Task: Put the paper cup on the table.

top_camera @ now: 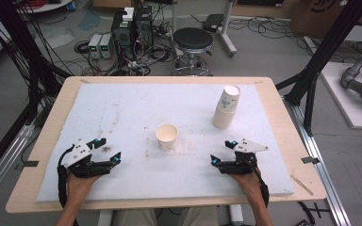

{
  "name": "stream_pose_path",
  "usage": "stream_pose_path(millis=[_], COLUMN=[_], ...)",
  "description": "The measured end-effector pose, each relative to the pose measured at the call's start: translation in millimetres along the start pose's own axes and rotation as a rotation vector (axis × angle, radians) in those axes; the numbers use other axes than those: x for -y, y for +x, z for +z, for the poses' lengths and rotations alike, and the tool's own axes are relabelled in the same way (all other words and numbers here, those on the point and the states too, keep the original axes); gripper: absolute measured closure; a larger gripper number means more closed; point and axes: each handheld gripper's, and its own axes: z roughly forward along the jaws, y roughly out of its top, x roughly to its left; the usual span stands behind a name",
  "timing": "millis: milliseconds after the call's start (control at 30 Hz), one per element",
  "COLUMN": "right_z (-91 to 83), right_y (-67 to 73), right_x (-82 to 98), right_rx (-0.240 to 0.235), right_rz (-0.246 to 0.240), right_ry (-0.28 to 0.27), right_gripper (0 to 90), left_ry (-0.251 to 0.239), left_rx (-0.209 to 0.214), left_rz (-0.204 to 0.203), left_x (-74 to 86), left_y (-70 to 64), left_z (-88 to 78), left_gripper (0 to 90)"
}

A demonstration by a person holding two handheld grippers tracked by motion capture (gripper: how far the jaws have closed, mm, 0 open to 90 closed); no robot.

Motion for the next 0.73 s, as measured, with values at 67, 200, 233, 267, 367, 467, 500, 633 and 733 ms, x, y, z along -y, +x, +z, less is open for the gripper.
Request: stream_pose_path(millis=[67,200,233,267,367,467,500,633,733], right_z=[0.0,-0.9,-1.1,-1.1,-1.9,-3.5,-4.1,-6.1,-7.3], right_y=[0.3,0.6,0.4,0.4,0.6,1.1,1.3,0.7,-0.3], right_x=[0.0,0.4,0.5,0.6,1.0,2.0,2.3,3.4,4.3], right_rx=[0.000,-0.002,-0.002,-0.004,-0.007,-0.004,-0.003,0.002,0.006], right_rz=[-0.002,-0.001,-0.003,-0.002,-0.010,-0.018,-0.013,-0.002,0.009], right_ry=[0.000,-0.005,-0.009,-0.012,-0.020,-0.039,-0.043,-0.062,-0.081], right_gripper=[16.9,16.9,16.9,16.9,16.9,16.9,16.9,16.9,16.9], left_ry=[0.001,0.005,0.005,0.005,0.006,-0.001,-0.003,-0.013,-0.011], left_rx=[0.000,0.002,0.004,0.004,0.001,0.008,0.006,0.002,-0.001], left_rz=[-0.008,-0.007,-0.007,-0.008,-0.009,-0.015,-0.016,-0.023,-0.025], left_x=[0.0,-0.1,-0.1,-0.1,-0.1,0.1,0.3,0.8,0.7], left_y=[0.2,0.3,0.4,0.5,0.7,1.3,1.6,1.8,2.3], left_z=[0.2,0.7,0.8,0.7,0.7,0.1,-0.3,-1.2,-1.2], left_gripper=[19.0,19.0,19.0,19.0,19.0,19.3,19.3,19.4,19.5])
